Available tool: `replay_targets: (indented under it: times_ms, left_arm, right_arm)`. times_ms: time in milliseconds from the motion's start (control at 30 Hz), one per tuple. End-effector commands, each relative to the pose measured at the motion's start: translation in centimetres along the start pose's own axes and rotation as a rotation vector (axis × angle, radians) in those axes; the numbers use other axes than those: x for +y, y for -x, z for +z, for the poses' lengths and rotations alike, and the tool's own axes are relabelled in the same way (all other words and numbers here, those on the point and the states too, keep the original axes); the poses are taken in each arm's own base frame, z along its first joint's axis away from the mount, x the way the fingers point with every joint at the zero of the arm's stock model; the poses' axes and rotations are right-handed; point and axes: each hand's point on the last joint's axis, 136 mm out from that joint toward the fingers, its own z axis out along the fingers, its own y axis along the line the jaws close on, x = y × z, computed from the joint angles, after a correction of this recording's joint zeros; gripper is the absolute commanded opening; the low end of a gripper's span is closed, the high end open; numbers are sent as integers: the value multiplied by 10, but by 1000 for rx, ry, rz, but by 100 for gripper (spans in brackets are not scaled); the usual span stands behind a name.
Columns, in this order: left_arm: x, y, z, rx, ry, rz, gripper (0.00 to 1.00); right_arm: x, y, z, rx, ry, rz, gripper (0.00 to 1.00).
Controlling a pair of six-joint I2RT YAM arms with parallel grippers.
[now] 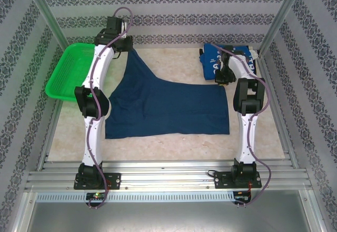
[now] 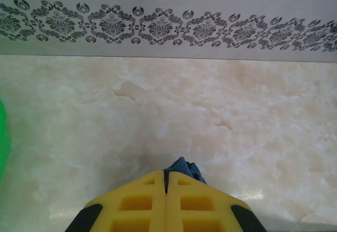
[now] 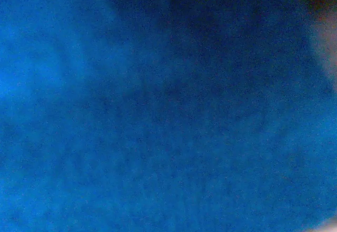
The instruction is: Fold and stack the t-shirts
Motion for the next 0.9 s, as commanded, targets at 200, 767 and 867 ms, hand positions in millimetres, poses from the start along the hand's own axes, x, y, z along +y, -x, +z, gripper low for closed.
replay_targets:
  times_ms: [200, 767, 867]
  left_arm:
    - [-4, 19, -25, -54, -38, 26, 2]
    - [-21, -12, -87, -111, -170, -66, 2]
    - [-21, -33, -95, -110, -191, -105, 2]
  right_arm:
    - [-15, 15, -44, -170, -68, 0, 0]
    - [-20, -16, -69, -222, -46, 9, 0]
    - [-21, -25, -74, -237, -46, 13, 0]
